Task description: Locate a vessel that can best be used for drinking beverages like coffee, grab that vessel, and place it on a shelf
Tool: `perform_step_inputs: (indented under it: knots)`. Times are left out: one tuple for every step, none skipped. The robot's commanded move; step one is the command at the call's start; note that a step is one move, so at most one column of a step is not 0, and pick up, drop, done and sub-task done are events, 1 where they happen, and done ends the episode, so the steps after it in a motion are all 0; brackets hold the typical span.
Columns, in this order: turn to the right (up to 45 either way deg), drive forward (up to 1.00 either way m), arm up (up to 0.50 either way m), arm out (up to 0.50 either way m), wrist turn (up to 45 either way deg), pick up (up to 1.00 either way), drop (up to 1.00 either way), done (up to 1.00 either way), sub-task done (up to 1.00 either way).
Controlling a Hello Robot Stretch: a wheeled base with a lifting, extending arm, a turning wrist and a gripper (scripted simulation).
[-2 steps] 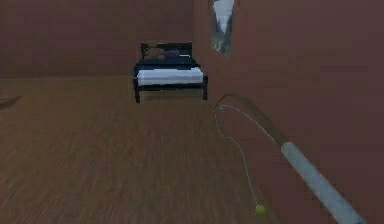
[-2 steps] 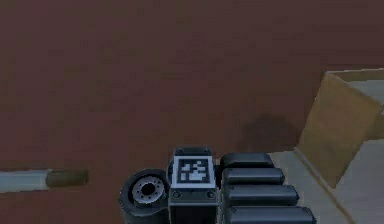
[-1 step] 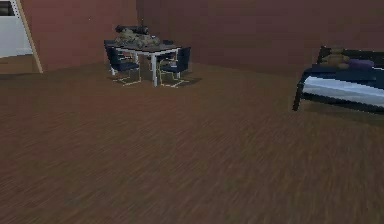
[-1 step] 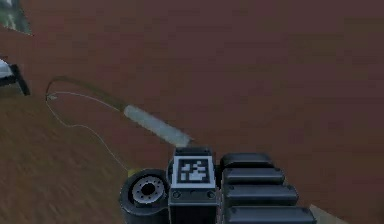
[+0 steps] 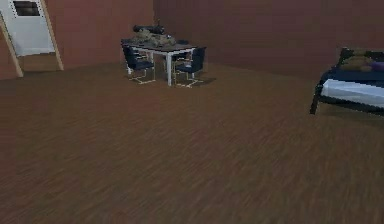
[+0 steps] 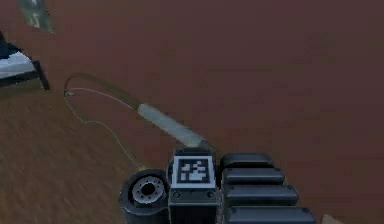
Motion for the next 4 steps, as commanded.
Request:
perform_step_inputs:
  knots:
    - [0.0, 0.30, 0.00, 0.00, 0.0, 0.00, 0.00, 0.00, 0.00]
    - [-45.0, 0.00, 0.00, 0.00, 0.0, 0.00, 0.00, 0.00, 0.00]
    - [-45.0, 0.00, 0.00, 0.00, 0.0, 0.00, 0.00, 0.00, 0.00]
    - [0.0, 0.20, 0.00, 0.00, 0.0, 0.00, 0.00, 0.00, 0.00]
